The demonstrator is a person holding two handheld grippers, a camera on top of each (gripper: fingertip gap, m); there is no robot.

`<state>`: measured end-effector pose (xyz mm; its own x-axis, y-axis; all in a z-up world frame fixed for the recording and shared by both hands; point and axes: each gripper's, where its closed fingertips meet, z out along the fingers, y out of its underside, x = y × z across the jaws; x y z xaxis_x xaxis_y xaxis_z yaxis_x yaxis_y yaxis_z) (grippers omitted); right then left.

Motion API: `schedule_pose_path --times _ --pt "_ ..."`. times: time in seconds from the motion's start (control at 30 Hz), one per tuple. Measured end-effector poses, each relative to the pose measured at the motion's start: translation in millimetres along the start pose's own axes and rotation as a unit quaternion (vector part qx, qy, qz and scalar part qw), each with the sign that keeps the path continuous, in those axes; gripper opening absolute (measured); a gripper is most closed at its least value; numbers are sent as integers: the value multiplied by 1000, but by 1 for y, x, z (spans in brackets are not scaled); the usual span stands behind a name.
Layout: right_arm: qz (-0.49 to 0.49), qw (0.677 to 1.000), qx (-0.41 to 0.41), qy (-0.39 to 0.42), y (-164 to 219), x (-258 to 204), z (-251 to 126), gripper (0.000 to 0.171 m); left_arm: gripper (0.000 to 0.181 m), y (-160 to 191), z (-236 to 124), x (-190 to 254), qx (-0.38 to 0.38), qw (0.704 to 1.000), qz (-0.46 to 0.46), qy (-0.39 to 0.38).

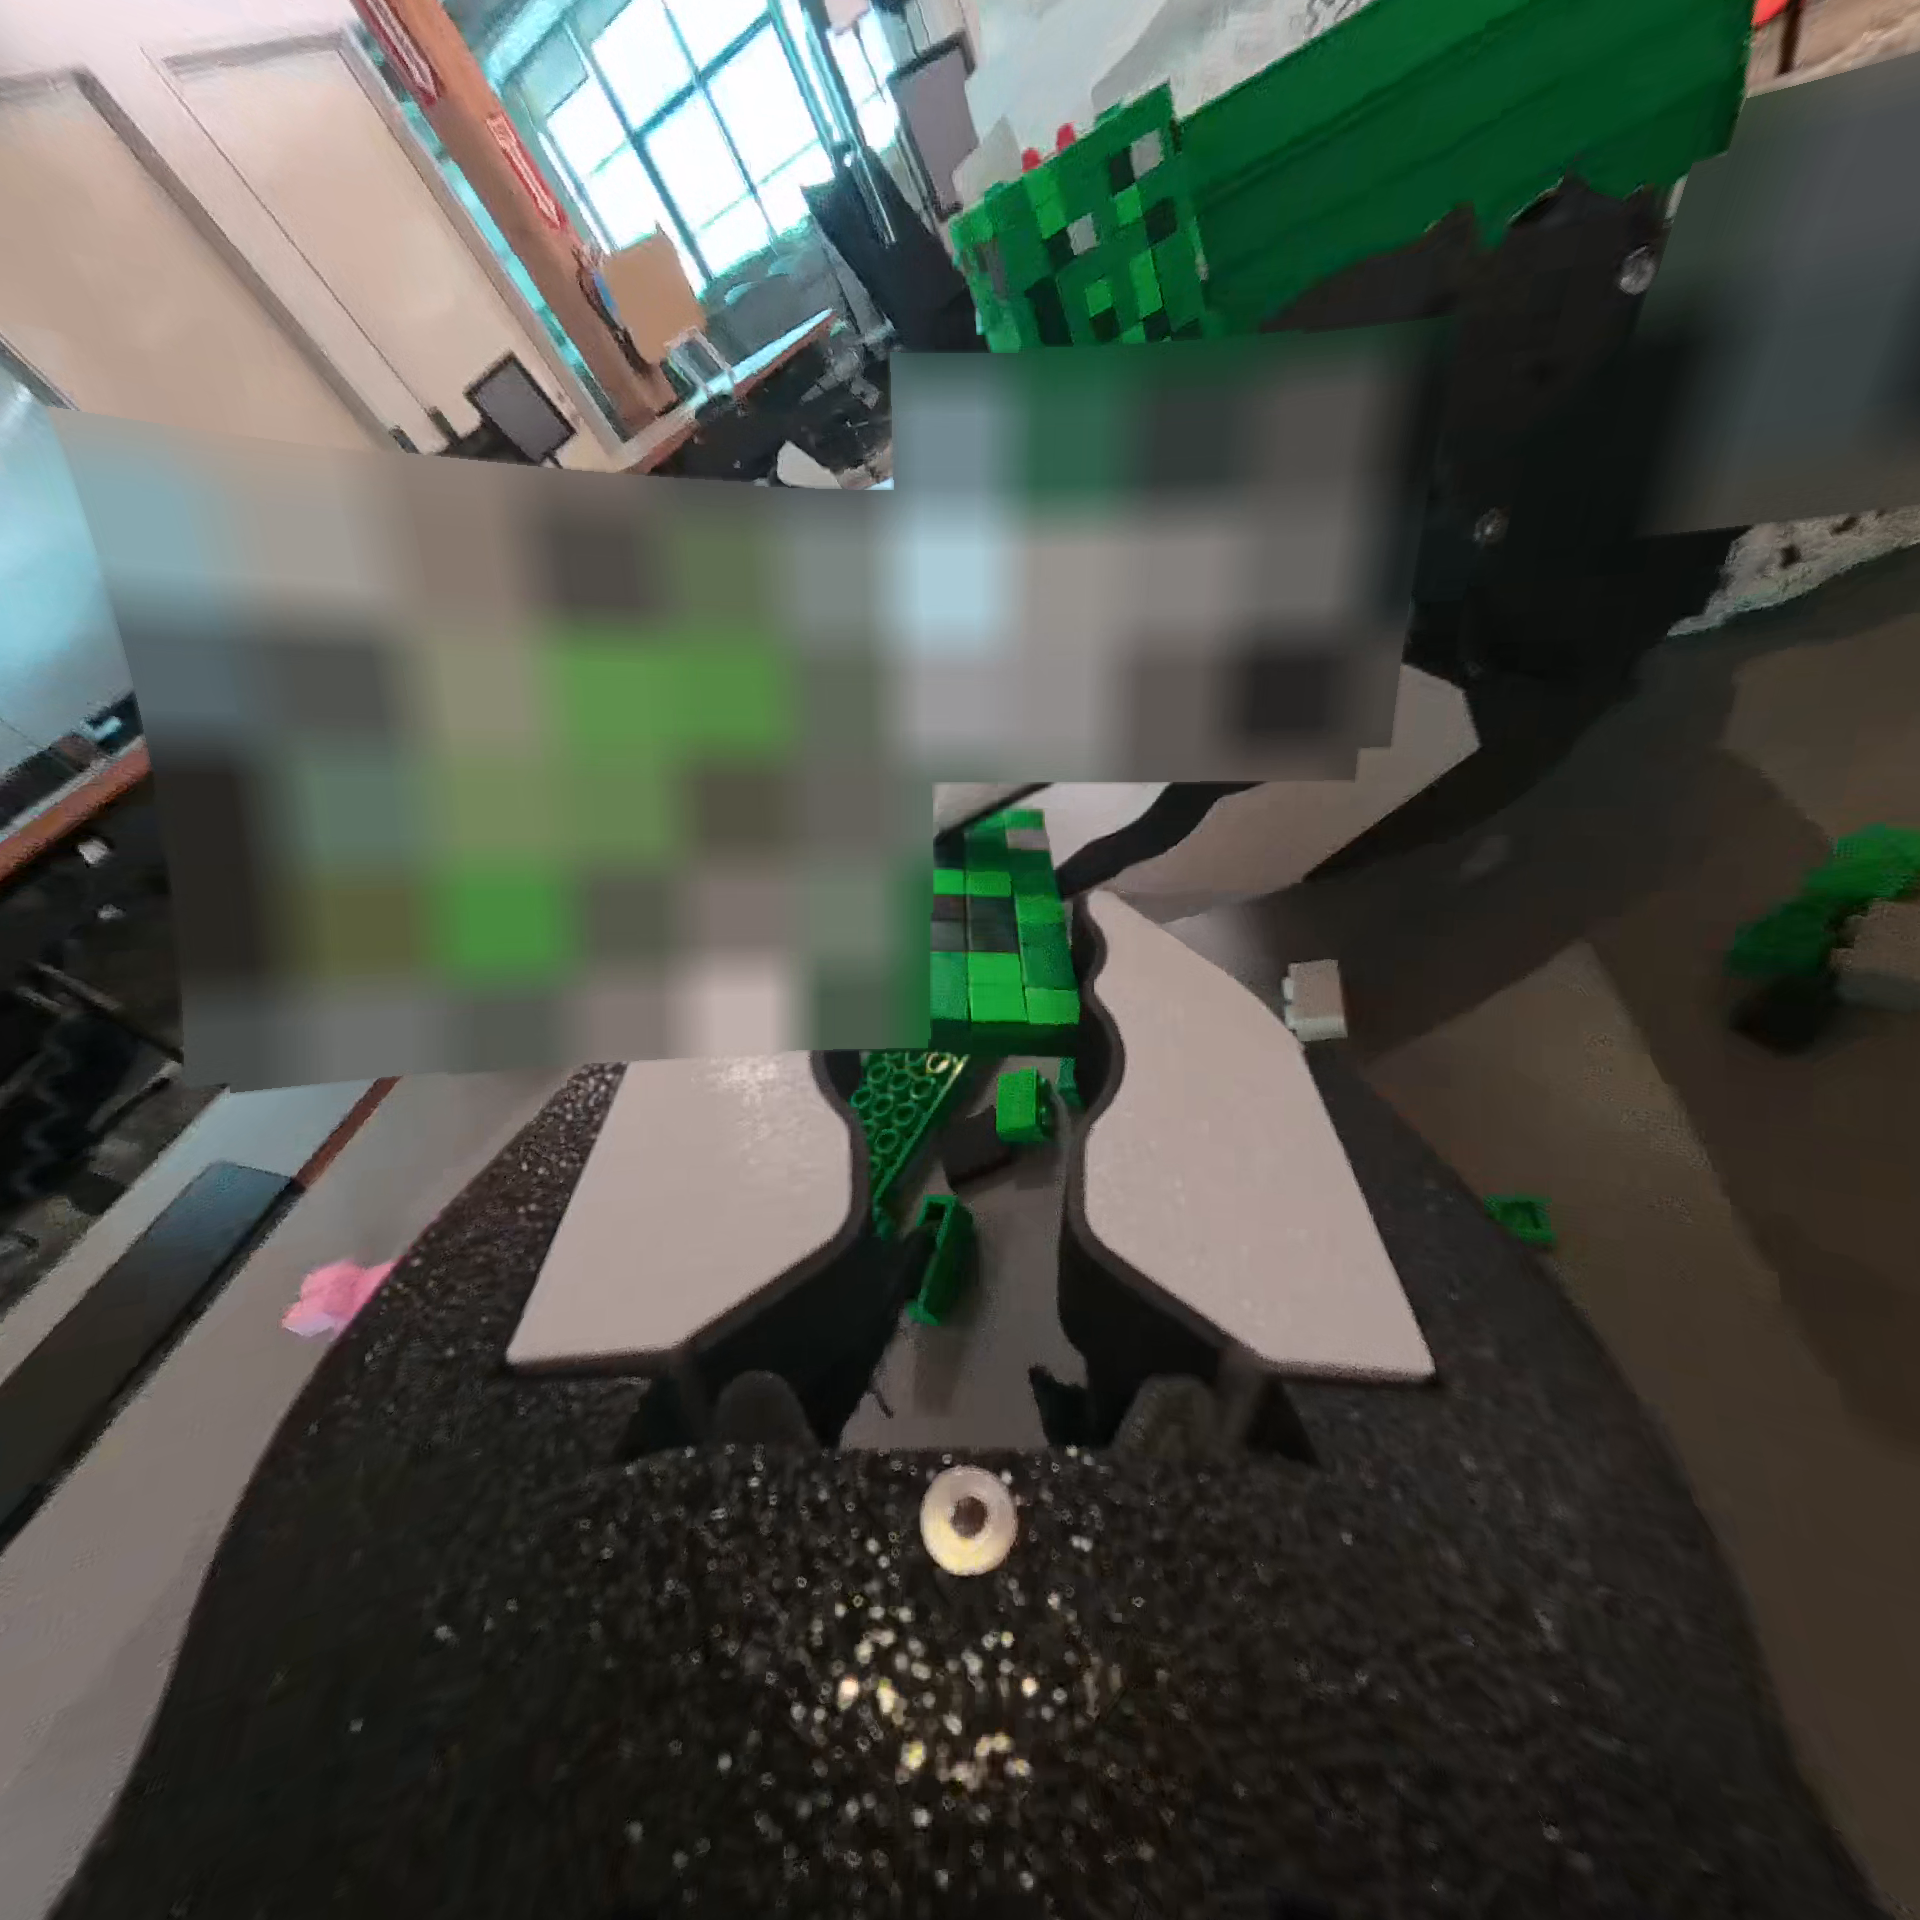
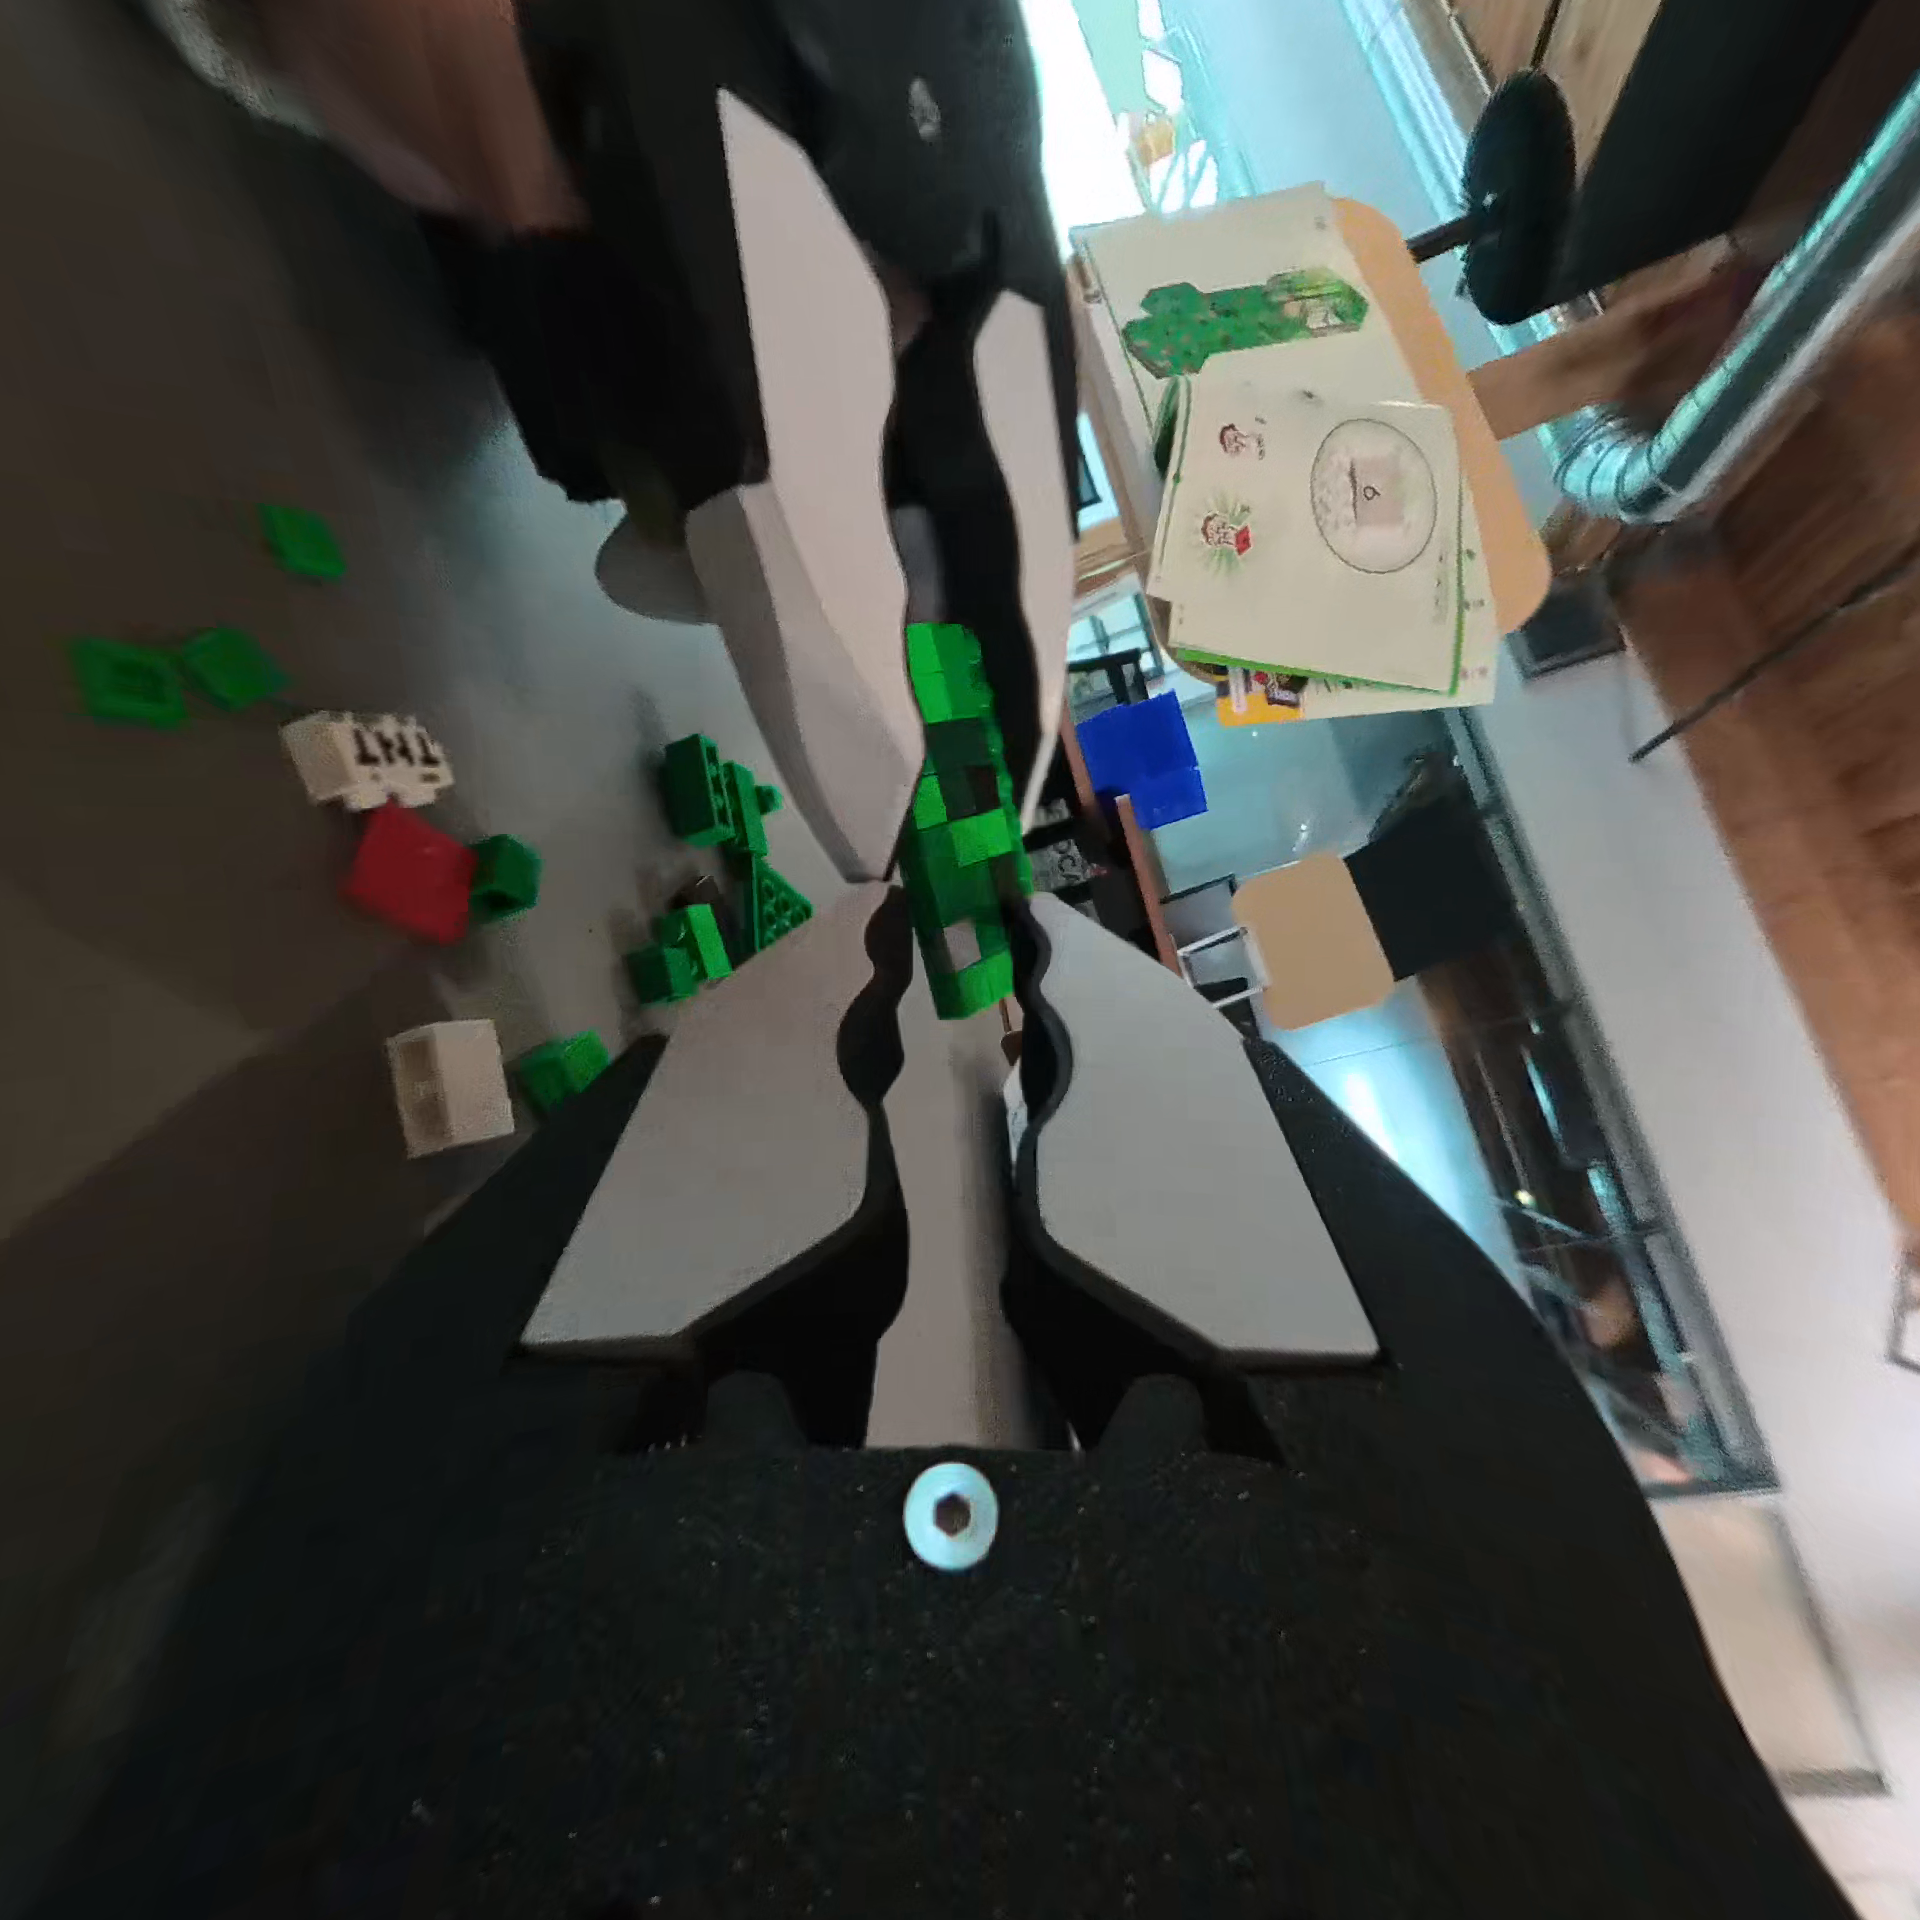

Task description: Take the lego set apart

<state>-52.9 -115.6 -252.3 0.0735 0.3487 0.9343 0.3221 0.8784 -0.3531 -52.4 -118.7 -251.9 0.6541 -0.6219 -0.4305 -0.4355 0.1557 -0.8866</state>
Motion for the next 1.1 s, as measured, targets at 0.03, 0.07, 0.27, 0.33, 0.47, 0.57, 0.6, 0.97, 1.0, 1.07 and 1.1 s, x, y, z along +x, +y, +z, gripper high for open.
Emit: schedule_pose_path --times 0.03,0.07,0.27,0.33,0.47,0.57,0.6,0.97,1.0,1.07,1.1 --pt "-6 1000 -1 -2 0 -1 0 16 37 -2 -1 0 9 1000 1 -1" --pt "5 1000 2 2 -2 1 0 16 37 -6 -2 -1 24 1000 -4 -4" --pt "131 989 61 18 -17 23 -9 5 33 -29 -13 -4 109 993 23 -32" --pt "135 989 62 13 -18 21 -8 5 33 -32 -14 -3 115 991 45 -41" --pt "138 988 62 3 -19 16 -6 5 31 -36 -15 -3 123 990 51 -51" --pt "158 985 63 -3 -18 17 -6 5 25 -38 -17 -6 124 987 66 -71" --pt "160 985 61 -3 -17 17 -6 6 26 -37 -17 -7 121 987 69 -77" --pt "144 988 11 51 0 29 -2 5 60 -29 -2 -14 57 991 -60 -108" --pt "135 989 9 51 0 27 -2 5 58 -31 -4 -15 67 989 -71 -110" --pt "118 992 6 52 -1 26 -2 5 52 -33 -7 -16 73 987 -92 -111" --pt "110 993 7 51 -2 24 -1 5 46 -32 -7 -17 70 986 -97 -112"
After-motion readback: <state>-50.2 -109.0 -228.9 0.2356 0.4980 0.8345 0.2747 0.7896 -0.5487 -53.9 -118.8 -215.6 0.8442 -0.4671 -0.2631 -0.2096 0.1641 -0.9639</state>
